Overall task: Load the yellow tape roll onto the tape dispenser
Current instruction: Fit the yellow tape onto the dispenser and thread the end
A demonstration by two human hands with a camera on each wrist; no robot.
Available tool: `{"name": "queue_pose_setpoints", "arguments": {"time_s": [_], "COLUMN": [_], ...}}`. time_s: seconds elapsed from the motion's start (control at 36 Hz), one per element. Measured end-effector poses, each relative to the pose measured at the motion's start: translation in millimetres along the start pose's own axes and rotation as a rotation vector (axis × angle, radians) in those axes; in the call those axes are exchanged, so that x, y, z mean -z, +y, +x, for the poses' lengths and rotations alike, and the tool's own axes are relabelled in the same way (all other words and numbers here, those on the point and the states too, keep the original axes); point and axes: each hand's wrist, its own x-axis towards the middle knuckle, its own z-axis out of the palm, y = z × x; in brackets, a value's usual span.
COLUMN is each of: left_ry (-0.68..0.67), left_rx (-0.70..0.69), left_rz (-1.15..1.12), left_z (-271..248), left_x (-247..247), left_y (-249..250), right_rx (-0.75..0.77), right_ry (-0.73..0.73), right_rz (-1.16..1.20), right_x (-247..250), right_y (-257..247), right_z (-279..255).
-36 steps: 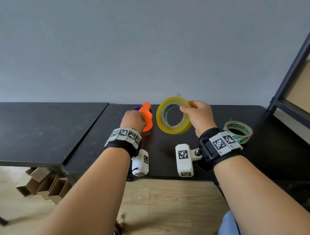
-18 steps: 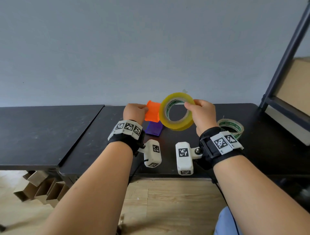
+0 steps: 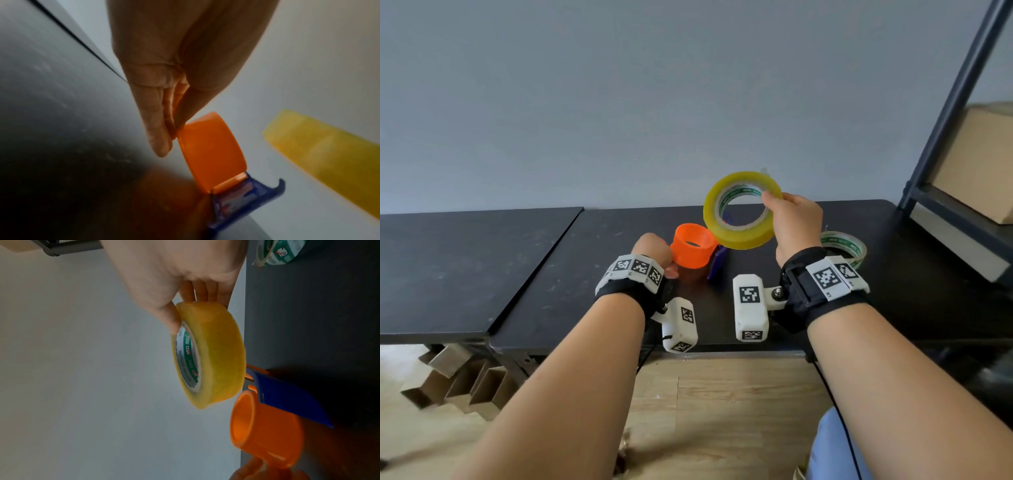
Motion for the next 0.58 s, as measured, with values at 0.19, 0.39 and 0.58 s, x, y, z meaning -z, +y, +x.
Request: {"name": "queue_pose_setpoints", "arguments": {"time_s": [0.19,0.39,0.58], "left_ry": [0.066,0.211,0.327], "left_rx": [0.016,-0.210,-0.225], "left_rz": [0.313,0.329,-0.032], "left_z": [-6,-14,-12], "left_x": [3,-1,7], "left_y": [2,13,17], "right_rx": [-0.008,-0.027,0.003], "right_ry": [0.008,-0.012,-0.130], "right_rz": [0.007,0.022,-0.037], "right_x": [-4,-13,-35], "right_y": [2,0,4], "right_z": [2,1,-5]}}
